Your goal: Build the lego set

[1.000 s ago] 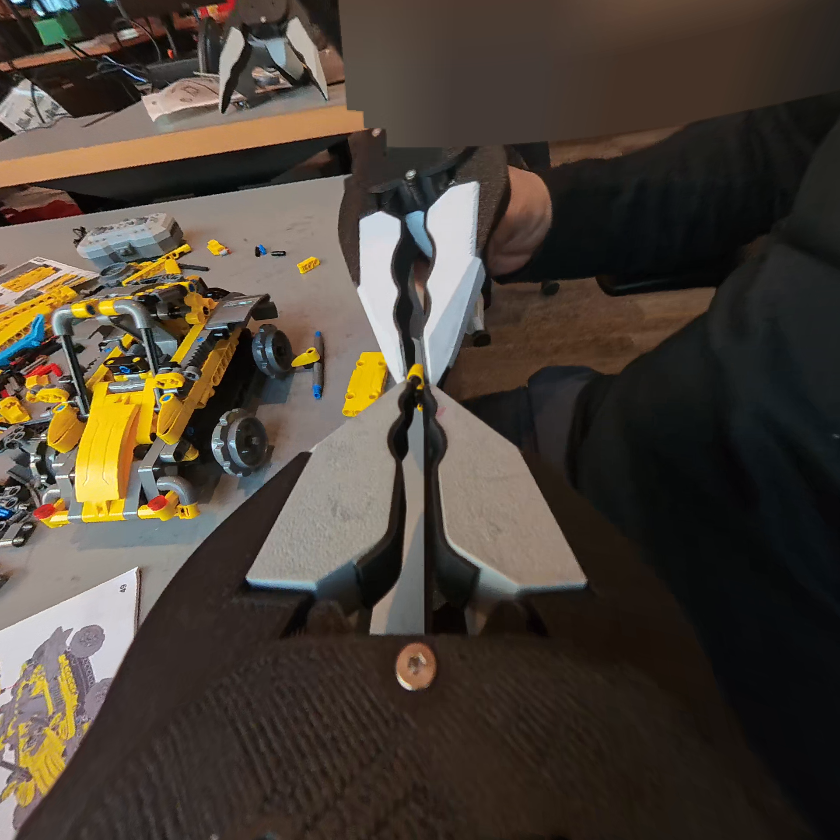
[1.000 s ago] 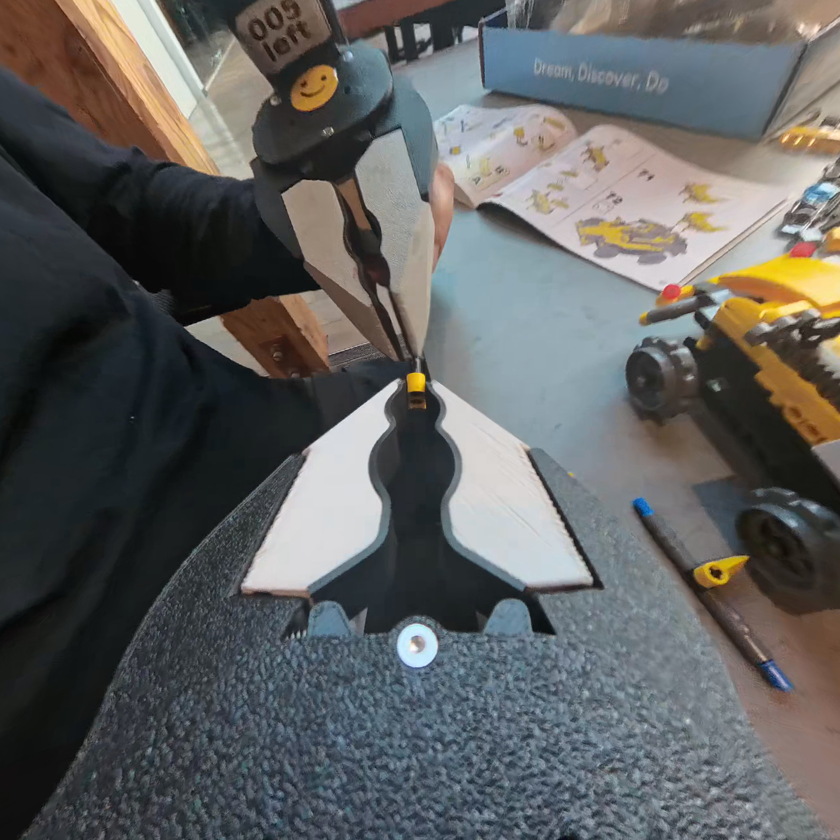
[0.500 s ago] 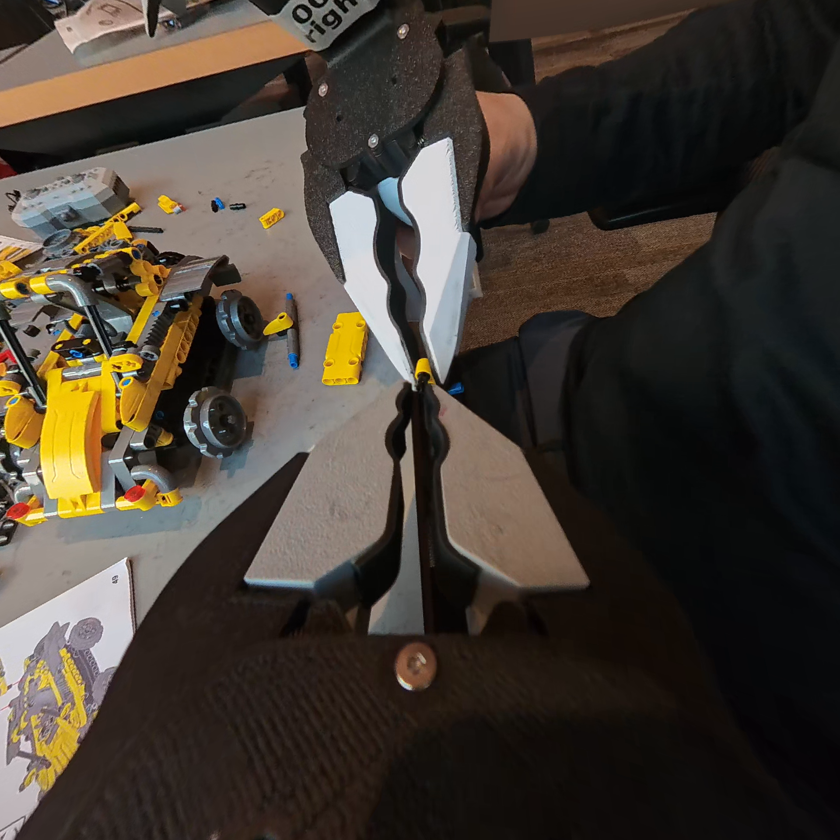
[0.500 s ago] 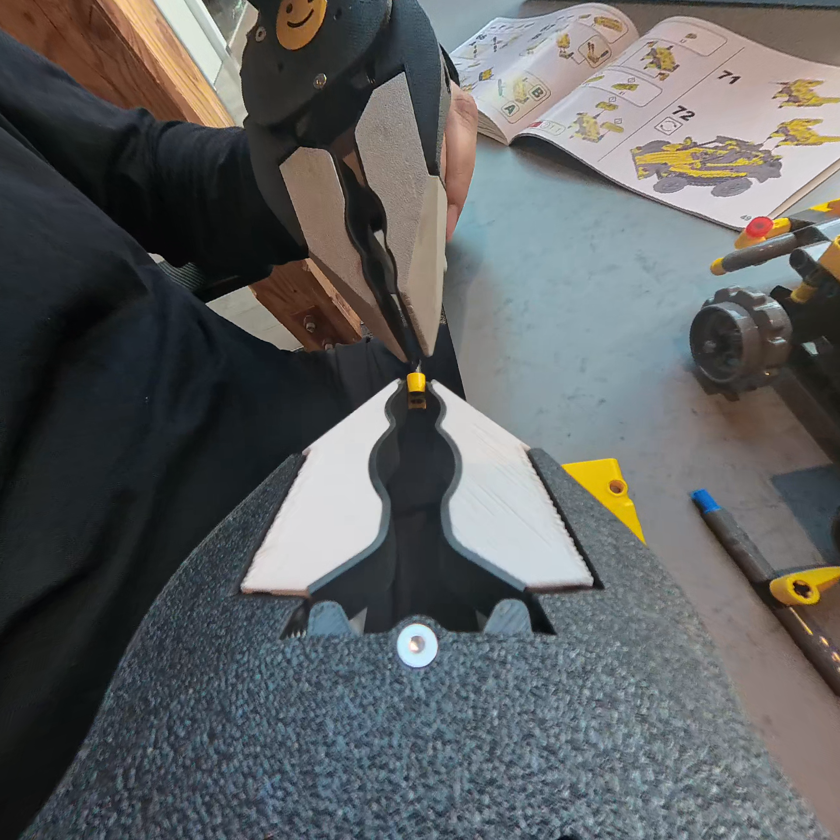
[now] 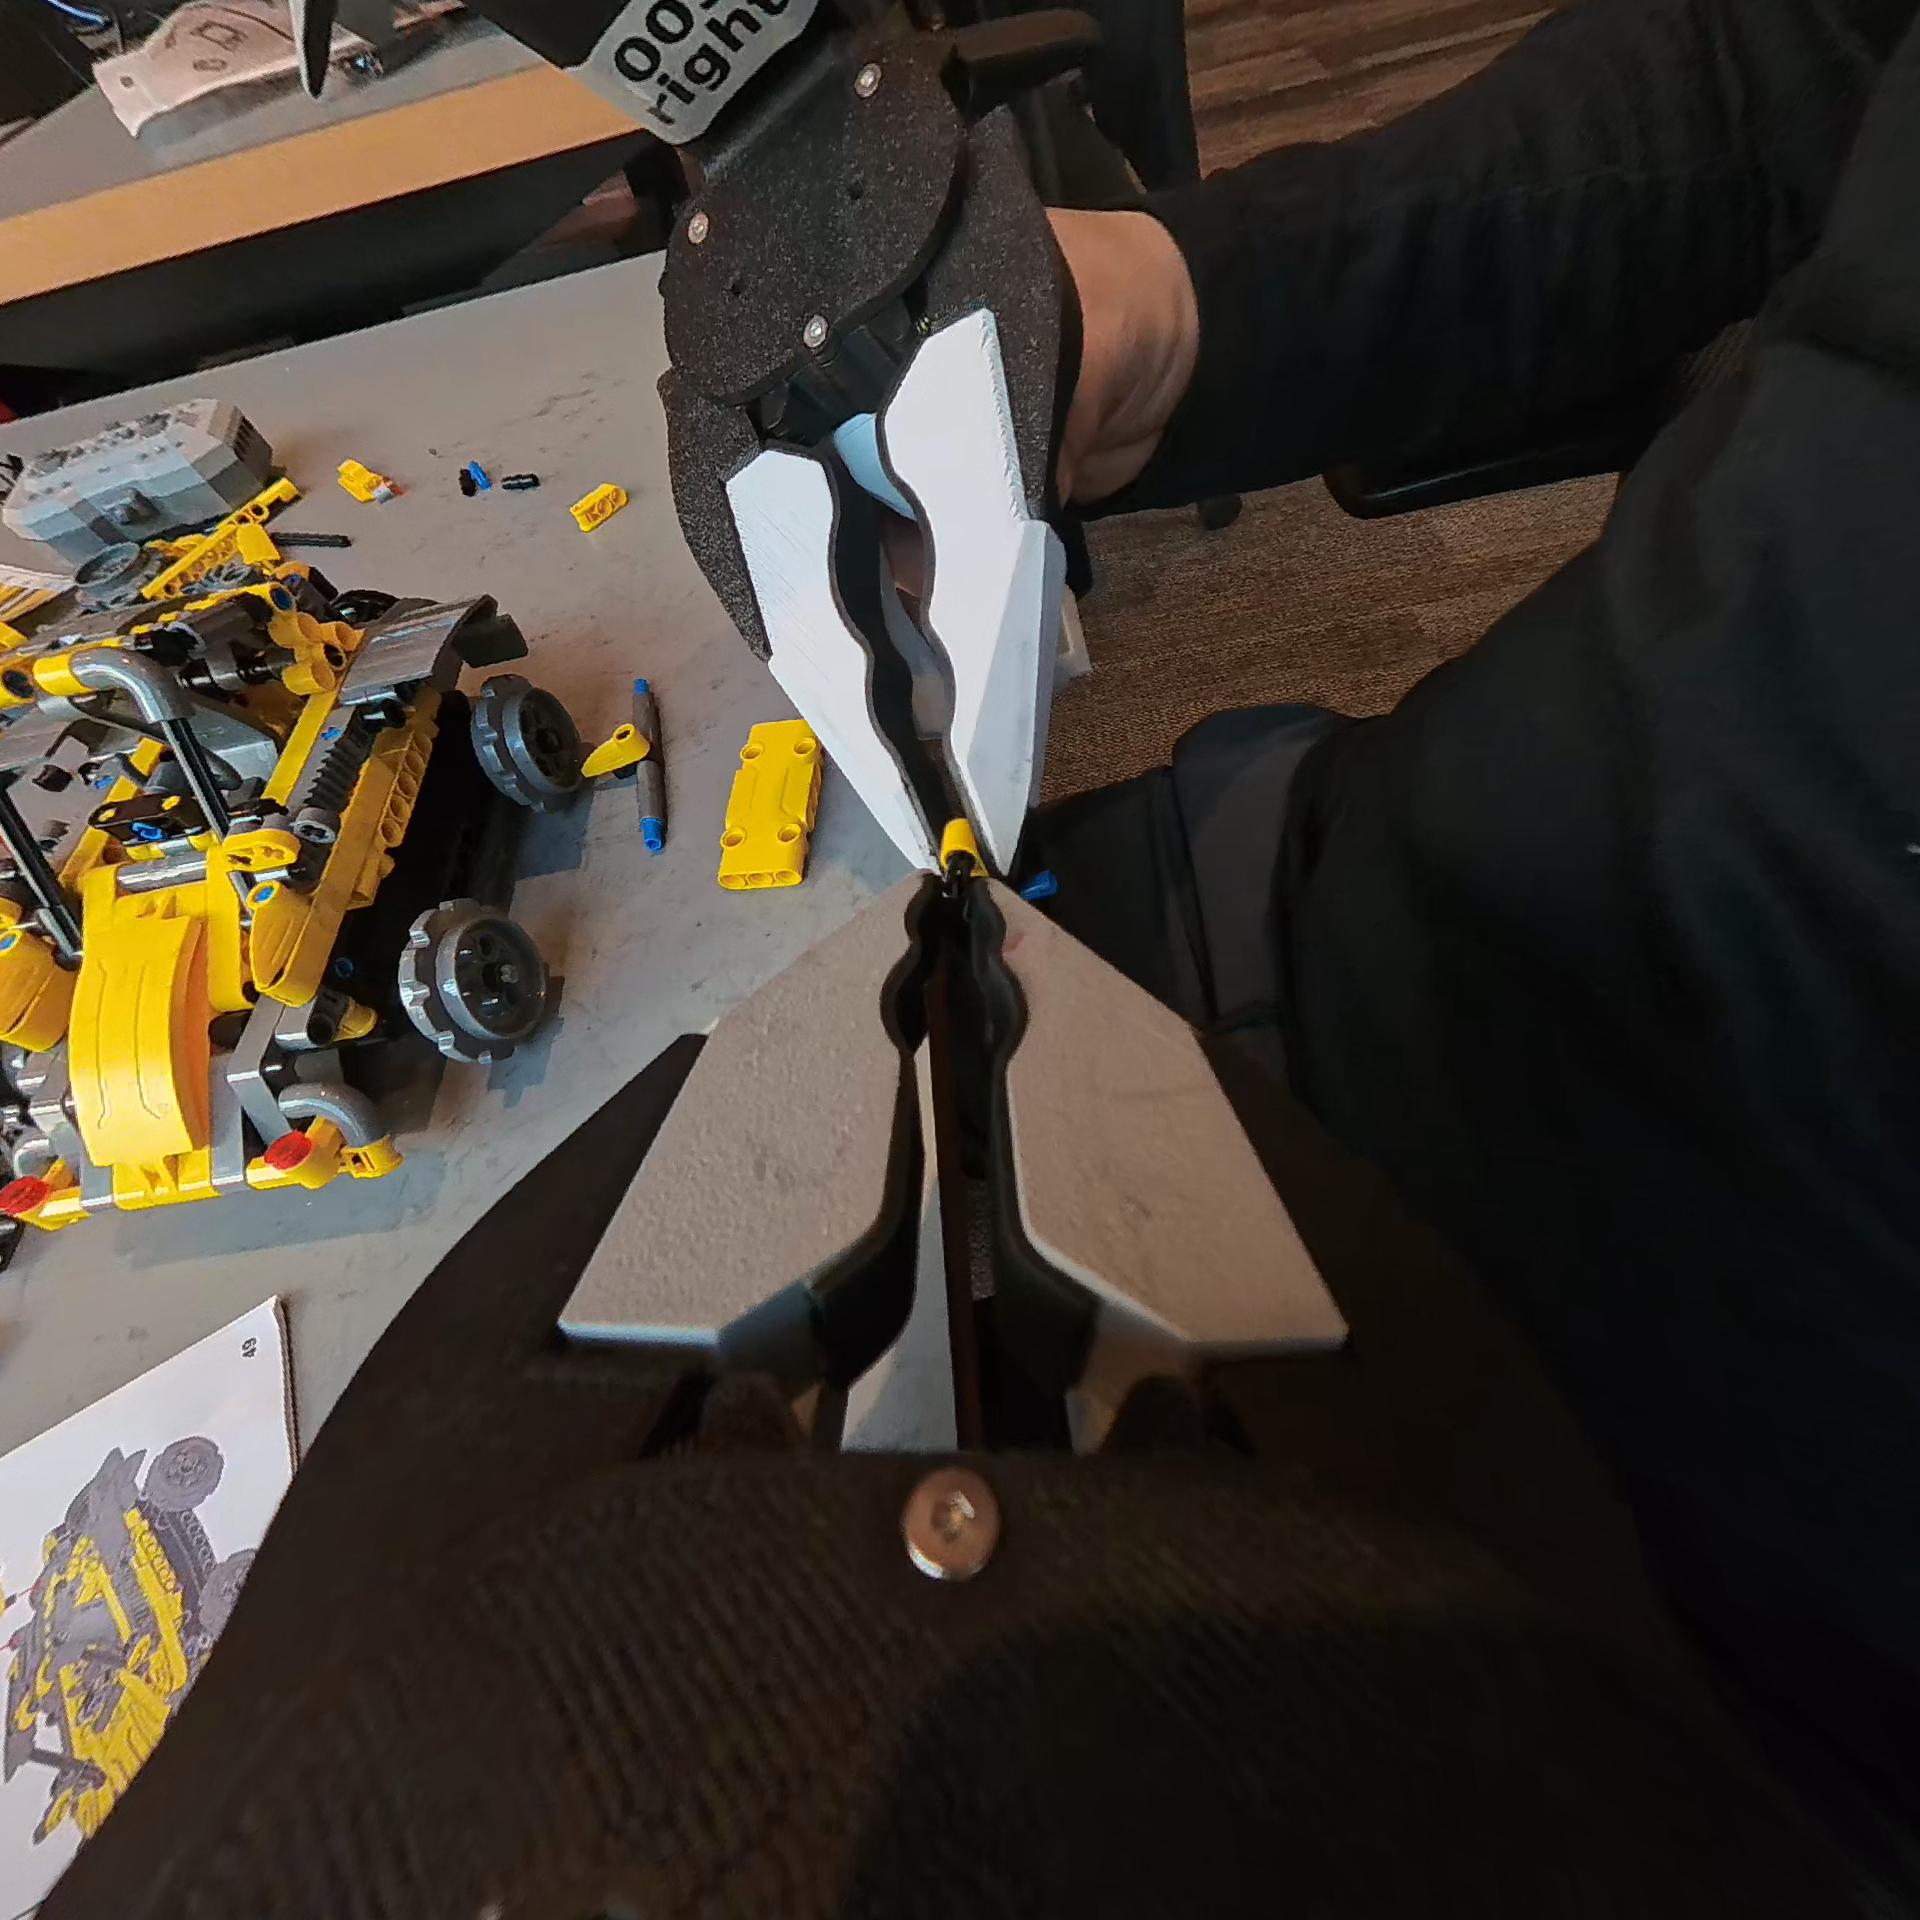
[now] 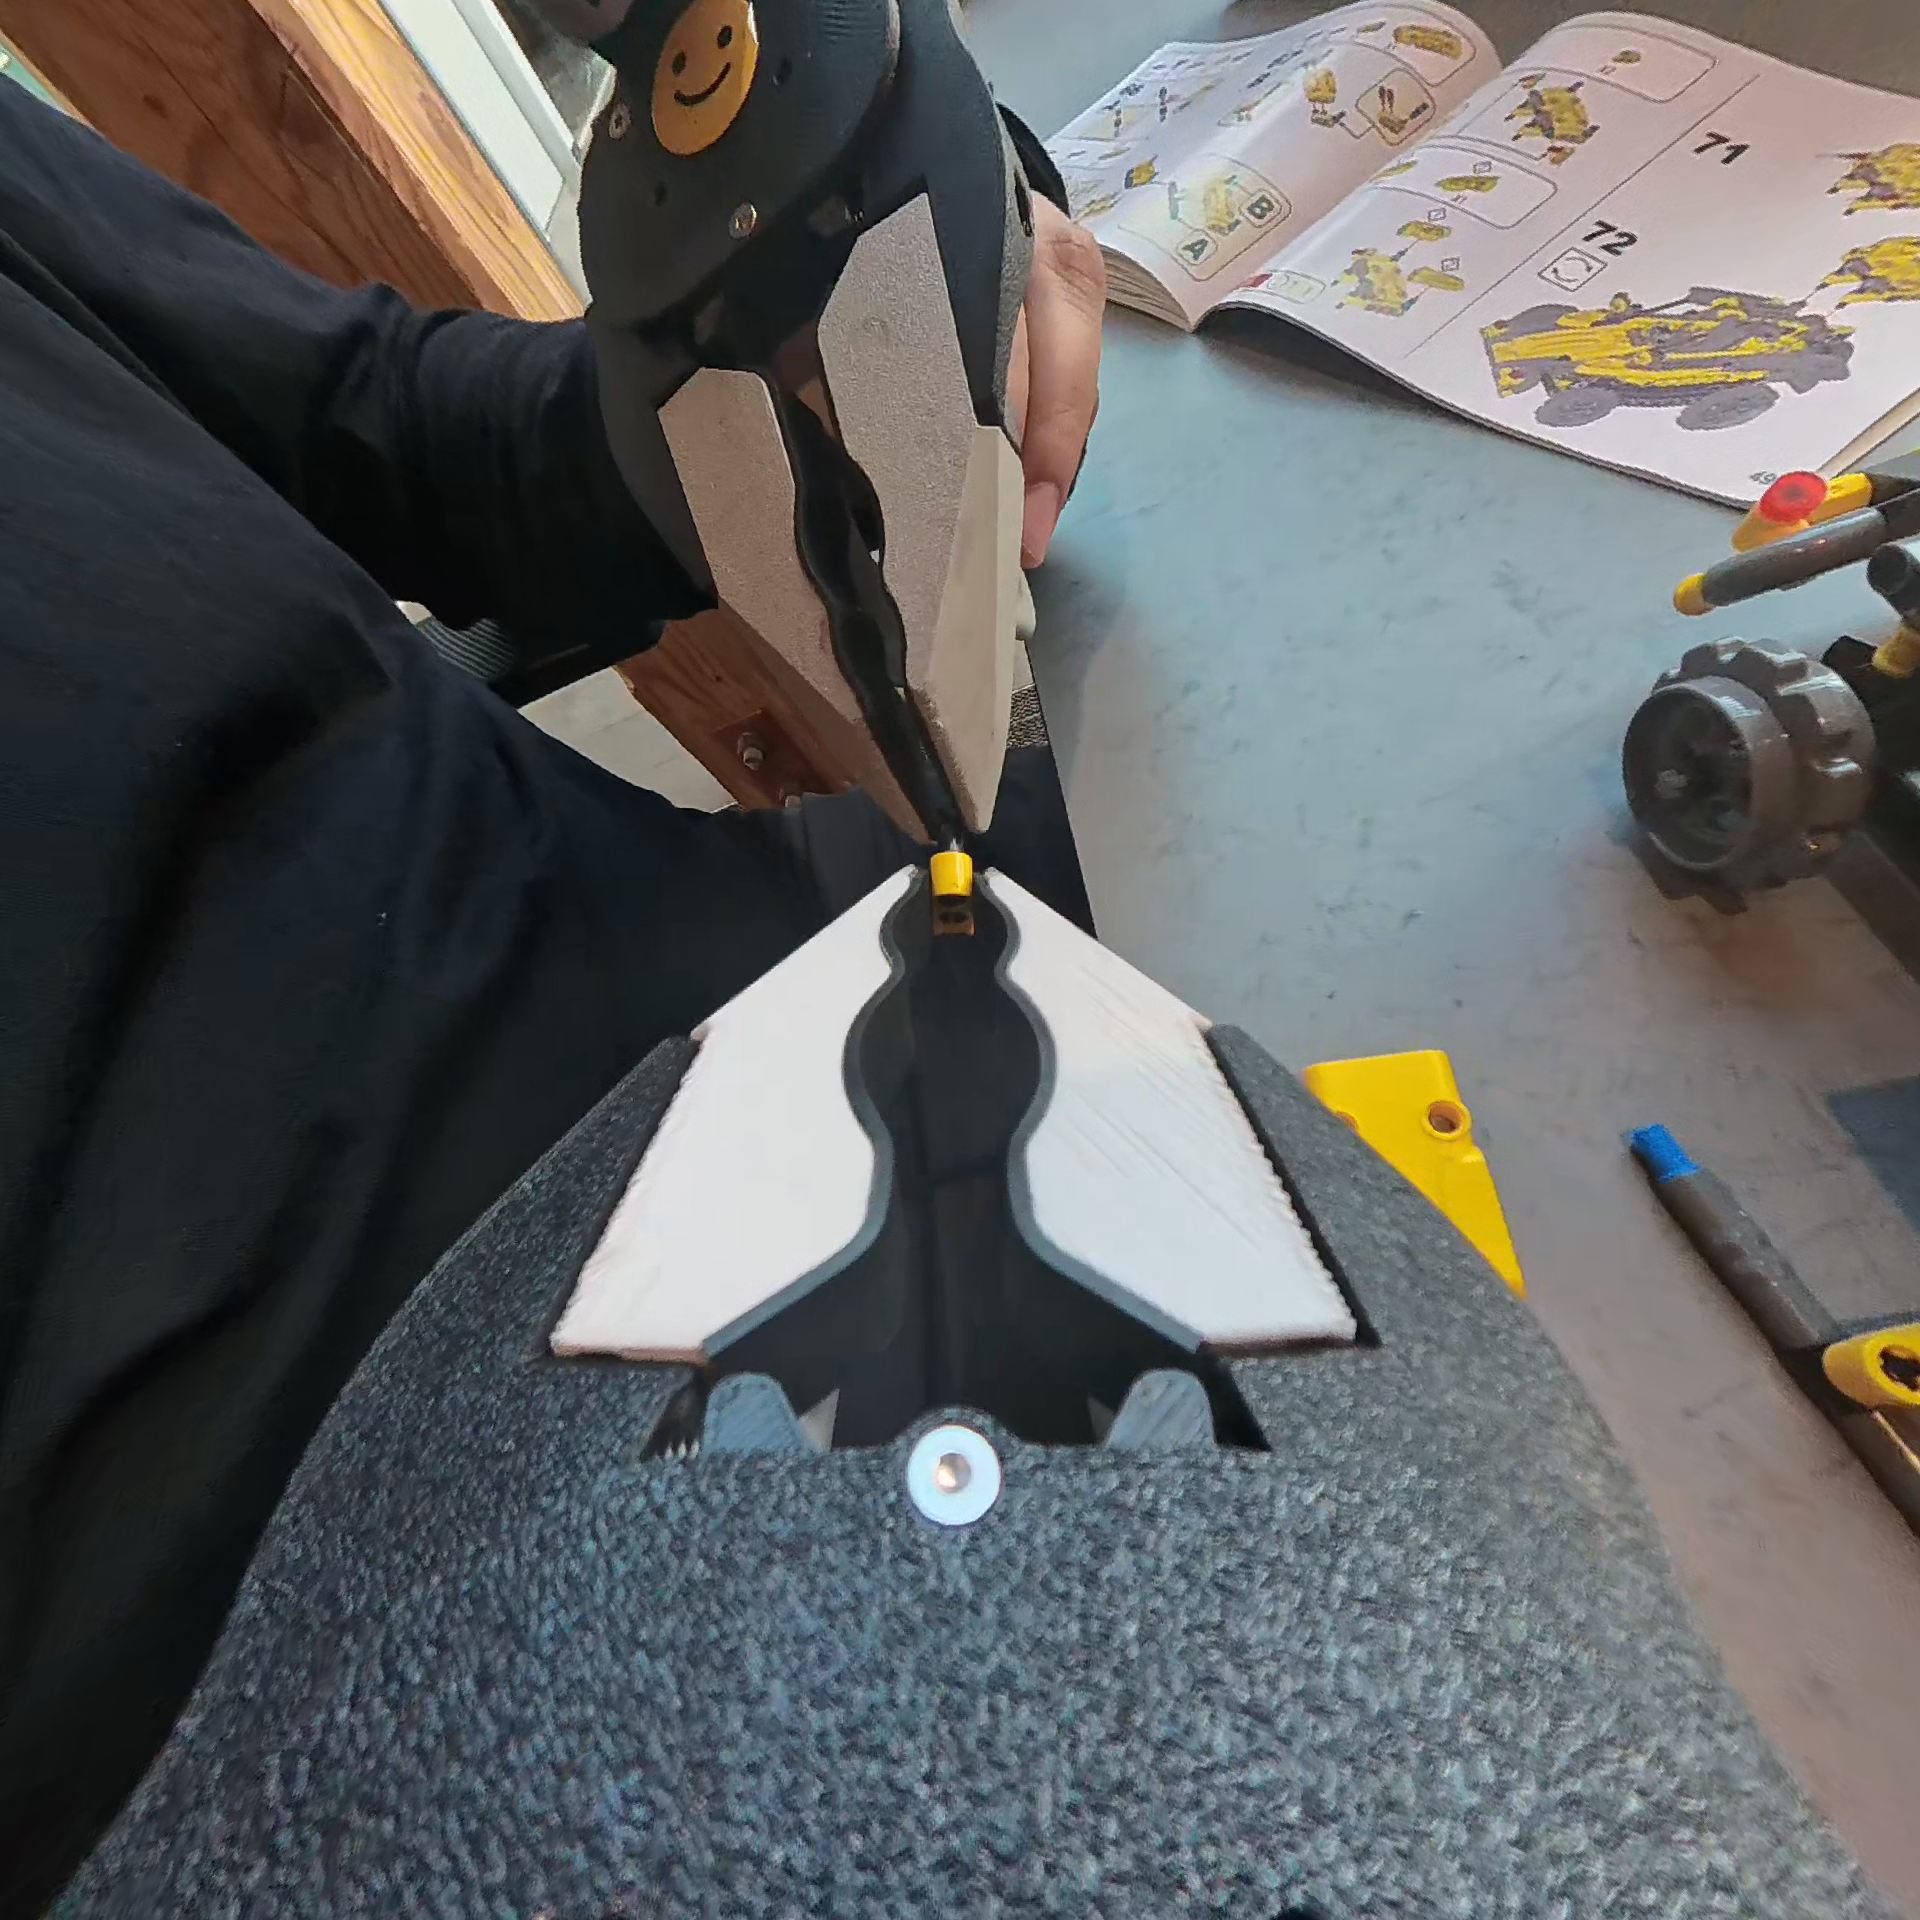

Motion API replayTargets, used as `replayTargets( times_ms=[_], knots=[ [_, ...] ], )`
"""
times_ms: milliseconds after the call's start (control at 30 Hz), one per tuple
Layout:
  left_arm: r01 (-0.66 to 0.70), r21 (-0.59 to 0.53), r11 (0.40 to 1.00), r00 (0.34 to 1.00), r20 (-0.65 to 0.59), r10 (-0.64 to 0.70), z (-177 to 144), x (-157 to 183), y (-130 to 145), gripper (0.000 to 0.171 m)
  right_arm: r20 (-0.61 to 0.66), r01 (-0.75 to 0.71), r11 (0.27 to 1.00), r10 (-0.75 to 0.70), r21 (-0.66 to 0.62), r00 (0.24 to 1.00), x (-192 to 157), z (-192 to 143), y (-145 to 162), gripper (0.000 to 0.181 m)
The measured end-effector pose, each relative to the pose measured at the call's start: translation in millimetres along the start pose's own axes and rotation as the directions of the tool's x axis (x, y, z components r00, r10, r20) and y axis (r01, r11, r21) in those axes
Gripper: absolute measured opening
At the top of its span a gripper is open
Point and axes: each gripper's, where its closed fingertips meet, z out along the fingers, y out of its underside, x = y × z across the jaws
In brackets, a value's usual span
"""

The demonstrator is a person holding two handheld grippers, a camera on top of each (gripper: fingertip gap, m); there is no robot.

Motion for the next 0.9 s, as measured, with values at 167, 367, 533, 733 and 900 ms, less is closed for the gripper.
replayTargets(
  times_ms=[167,367,533,733,900],
  knots=[
    [-0.028,-0.008,1.0,1.0,0.004,0.028,0,1,1,0.0,0.006,-0.003,1.0,0.003,-0.005,1.0,-1,1,1,0.007],
    [-0.028,-0.065,0.997,0.999,0.044,0.031,6,-1,10,0.0,-0.052,0.019,0.998,-0.022,-0.056,0.998,6,3,8,0.007],
    [-0.036,-0.07,0.997,0.995,0.09,0.042,8,-5,10,0.0,-0.077,0.022,0.998,-0.027,-0.06,0.997,9,2,8,0.007],
    [-0.03,-0.086,0.996,0.995,0.096,0.038,9,-6,12,0.0,-0.094,0.019,0.997,-0.026,-0.071,0.995,12,3,9,0.007],
    [-0.033,-0.098,0.995,0.994,0.099,0.042,10,-7,13,0.0,-0.106,0.022,0.996,-0.031,-0.082,0.994,13,4,11,0.007]
  ],
)
